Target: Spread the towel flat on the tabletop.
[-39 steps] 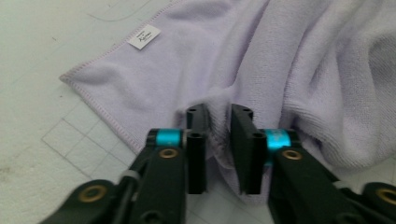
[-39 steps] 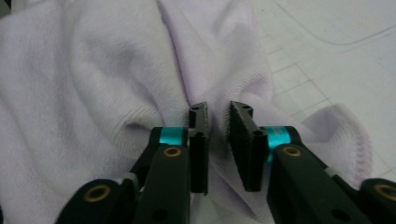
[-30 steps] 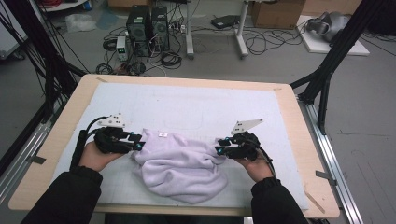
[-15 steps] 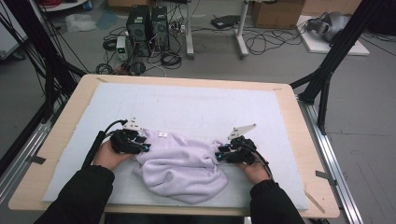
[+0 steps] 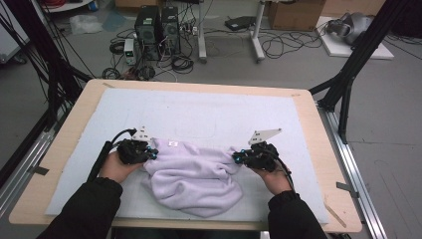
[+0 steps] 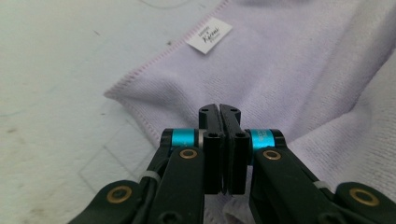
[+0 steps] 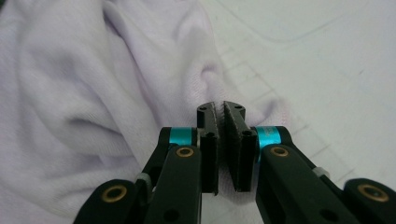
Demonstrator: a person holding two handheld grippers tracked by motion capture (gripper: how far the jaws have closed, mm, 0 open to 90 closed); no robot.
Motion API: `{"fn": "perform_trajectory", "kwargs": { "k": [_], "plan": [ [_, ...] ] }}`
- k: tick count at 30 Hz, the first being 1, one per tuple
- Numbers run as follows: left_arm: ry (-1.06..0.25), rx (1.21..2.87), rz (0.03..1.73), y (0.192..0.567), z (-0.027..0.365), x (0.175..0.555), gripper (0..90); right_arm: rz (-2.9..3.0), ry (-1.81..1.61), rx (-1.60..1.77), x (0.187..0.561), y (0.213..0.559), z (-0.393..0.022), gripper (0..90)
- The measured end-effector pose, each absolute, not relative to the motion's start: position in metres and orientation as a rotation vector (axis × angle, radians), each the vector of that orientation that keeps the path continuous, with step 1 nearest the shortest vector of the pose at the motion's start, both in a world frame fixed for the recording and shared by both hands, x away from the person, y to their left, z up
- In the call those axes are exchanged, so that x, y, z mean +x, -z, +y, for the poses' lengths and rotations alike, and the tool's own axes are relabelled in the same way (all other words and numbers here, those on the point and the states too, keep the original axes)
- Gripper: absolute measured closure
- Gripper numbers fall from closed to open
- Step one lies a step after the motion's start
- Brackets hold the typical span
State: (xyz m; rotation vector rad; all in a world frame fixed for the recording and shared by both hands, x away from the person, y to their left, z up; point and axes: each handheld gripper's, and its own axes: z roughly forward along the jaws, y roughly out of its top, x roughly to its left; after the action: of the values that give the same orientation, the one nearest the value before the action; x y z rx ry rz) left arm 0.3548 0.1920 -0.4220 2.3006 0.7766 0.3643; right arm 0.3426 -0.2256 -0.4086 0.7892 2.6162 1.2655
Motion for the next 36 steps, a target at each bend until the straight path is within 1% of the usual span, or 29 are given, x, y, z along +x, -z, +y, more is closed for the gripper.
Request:
{"fn": "perform_trajectory", "kwargs": {
  "k": [7, 15, 17, 19, 22, 23, 24, 25, 26, 27, 29, 33, 36],
  "plan": [
    [-0.406, 2.197, 0.807, 0.399, 0.207, 0.352, 88.0, 2.587, -1.27, 0.736, 0.347, 0.386, -0.222, 85.0],
    [-0.438, 2.157, 0.815, 0.386, 0.206, 0.36, 88.0, 2.586, -1.279, 0.749, 0.363, 0.371, -0.225, 85.5],
    [-0.458, 2.129, 0.843, 0.38, 0.207, 0.371, 88.1, 2.605, -1.244, 0.758, 0.372, 0.368, -0.224, 85.8],
    [-0.494, 2.066, 0.867, 0.366, 0.207, 0.385, 88.1, 2.575, -1.239, 0.773, 0.387, 0.356, -0.224, 86.1],
    [-0.584, 1.991, 0.895, 0.331, 0.203, 0.415, 87.9, 2.459, -1.251, 0.817, 0.421, 0.322, -0.227, 85.9],
    [-0.622, 1.965, 0.913, 0.322, 0.201, 0.424, 86.2, 2.407, -1.251, 0.849, 0.432, 0.31, -0.227, 82.9],
    [-0.65, 1.955, 0.951, 0.316, 0.199, 0.432, 77.0, 2.342, -1.242, 0.88, 0.443, 0.302, -0.228, 74.0],
    [-0.634, 1.946, 0.977, 0.312, 0.198, 0.438, 64.5, 2.294, -1.248, 0.951, 0.45, 0.297, -0.231, 66.9],
    [-0.597, 1.925, 0.97, 0.311, 0.199, 0.44, 62.4, 2.28, -1.296, 1.014, 0.458, 0.298, -0.235, 63.2],
    [-0.584, 1.93, 0.957, 0.313, 0.198, 0.439, 62.4, 2.285, -1.327, 1.052, 0.461, 0.301, -0.237, 62.8],
    [-0.573, 1.965, 0.926, 0.321, 0.198, 0.436, 61.8, 2.344, -1.274, 1.031, 0.462, 0.313, -0.235, 60.6],
    [-0.52, 1.981, 0.931, 0.343, 0.201, 0.426, 60.9, 2.417, -1.269, 1.013, 0.447, 0.34, -0.238, 59.0],
    [-0.495, 2.014, 0.904, 0.358, 0.202, 0.411, 60.3, 2.456, -1.254, 0.981, 0.43, 0.351, -0.237, 58.6]
  ]
}}
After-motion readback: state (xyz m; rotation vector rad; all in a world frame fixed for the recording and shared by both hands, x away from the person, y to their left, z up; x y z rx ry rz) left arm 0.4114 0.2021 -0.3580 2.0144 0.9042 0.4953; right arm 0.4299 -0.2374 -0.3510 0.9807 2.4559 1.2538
